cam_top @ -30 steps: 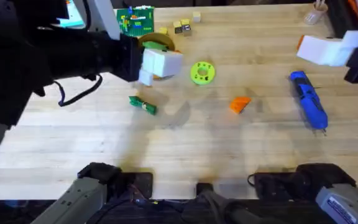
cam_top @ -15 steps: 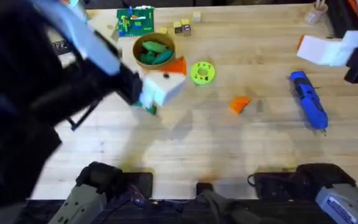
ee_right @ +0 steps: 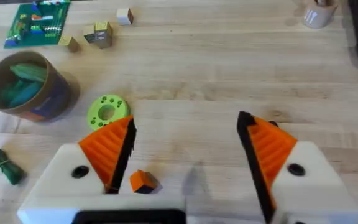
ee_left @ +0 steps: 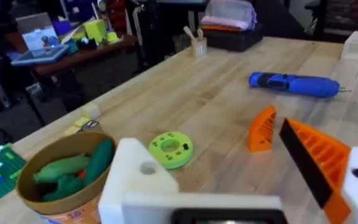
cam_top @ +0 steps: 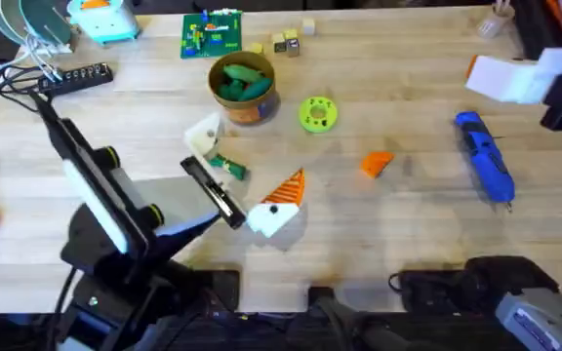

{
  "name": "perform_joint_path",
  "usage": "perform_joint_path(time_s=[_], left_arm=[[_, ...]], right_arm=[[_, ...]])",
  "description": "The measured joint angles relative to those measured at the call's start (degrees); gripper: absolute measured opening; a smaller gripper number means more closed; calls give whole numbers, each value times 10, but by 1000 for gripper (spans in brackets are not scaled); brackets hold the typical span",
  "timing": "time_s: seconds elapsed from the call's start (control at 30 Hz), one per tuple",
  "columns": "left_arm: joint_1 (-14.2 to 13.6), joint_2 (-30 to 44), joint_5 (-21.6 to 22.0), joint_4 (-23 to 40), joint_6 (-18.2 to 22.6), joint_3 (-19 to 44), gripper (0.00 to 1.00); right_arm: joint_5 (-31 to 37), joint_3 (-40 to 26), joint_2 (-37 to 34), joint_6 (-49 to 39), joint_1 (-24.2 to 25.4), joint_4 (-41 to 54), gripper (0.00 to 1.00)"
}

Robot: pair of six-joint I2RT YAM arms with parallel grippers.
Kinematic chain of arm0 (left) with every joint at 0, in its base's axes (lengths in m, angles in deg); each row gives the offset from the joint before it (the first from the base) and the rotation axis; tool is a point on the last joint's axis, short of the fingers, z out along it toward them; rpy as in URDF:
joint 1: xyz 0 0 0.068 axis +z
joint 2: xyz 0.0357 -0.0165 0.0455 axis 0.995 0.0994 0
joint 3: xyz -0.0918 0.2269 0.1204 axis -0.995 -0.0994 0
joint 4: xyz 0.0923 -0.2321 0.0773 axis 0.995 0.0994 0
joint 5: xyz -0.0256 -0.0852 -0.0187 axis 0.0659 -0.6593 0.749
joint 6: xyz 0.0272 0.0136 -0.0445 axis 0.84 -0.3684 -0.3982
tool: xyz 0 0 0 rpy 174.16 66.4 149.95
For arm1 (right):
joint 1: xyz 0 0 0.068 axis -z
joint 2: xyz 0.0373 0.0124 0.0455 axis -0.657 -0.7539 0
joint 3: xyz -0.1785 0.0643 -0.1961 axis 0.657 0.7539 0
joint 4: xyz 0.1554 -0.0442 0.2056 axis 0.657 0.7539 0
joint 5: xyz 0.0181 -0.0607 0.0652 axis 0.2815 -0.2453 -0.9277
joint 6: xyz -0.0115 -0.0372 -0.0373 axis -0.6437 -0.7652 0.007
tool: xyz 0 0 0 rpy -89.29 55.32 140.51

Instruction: Pick up the gripper from the table and insert it into the empty holder that is missing its gripper. Then pick up a screw, insert it into the mounting hole, and use the screwdriver to tighten it. Finally, clean up the table by picking up the vegetable and placing it into the bucket.

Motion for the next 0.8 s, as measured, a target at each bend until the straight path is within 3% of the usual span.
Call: perform_joint_path(time_s=[0.2,0.27,0.8], left_arm=[[-16,-30,-4,-34,-29,-53,993],[-23,-30,-5,-12,-39,-56,992],[-27,-30,-6,-11,-54,-56,993]], right_arm=[[0,0,0,0,0,0,990],[0,0,0,0,0,0,990],[0,0,0,0,0,0,991]])
